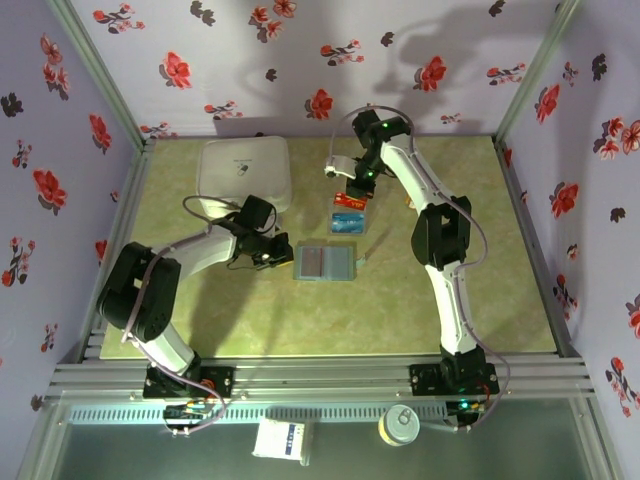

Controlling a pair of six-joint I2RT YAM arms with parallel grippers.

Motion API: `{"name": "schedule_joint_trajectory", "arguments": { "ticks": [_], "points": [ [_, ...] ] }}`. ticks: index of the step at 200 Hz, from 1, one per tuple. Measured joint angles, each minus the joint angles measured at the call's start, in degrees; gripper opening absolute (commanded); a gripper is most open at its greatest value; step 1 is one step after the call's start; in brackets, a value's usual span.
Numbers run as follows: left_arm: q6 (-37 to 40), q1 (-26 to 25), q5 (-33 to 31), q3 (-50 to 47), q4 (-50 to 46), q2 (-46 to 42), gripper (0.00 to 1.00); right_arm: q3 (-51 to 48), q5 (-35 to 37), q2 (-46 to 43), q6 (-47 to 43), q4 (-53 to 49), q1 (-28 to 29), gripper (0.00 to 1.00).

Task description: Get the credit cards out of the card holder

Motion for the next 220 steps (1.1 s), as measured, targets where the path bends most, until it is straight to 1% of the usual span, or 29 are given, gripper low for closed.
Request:
{"name": "schedule_joint_trajectory", "arguments": {
  "ticks": [65, 128, 220],
  "points": [
    [0.0, 0.0, 0.0, 0.5, -0.2, 0.2, 0.00, 0.6, -0.2, 1.6, -0.9, -0.7, 0.0, 0.00],
    [0.0, 0.0, 0.0, 0.9, -0.3, 0.2, 0.00, 2.0, -1.1, 1.0, -1.1, -0.6, 0.0, 0.00],
    [0.0, 0.0, 0.0, 1.2, -0.3, 0.5, 0.00, 2.0, -1.0, 0.6, -2.2, 2.1, 0.0, 0.00]
  ]
}}
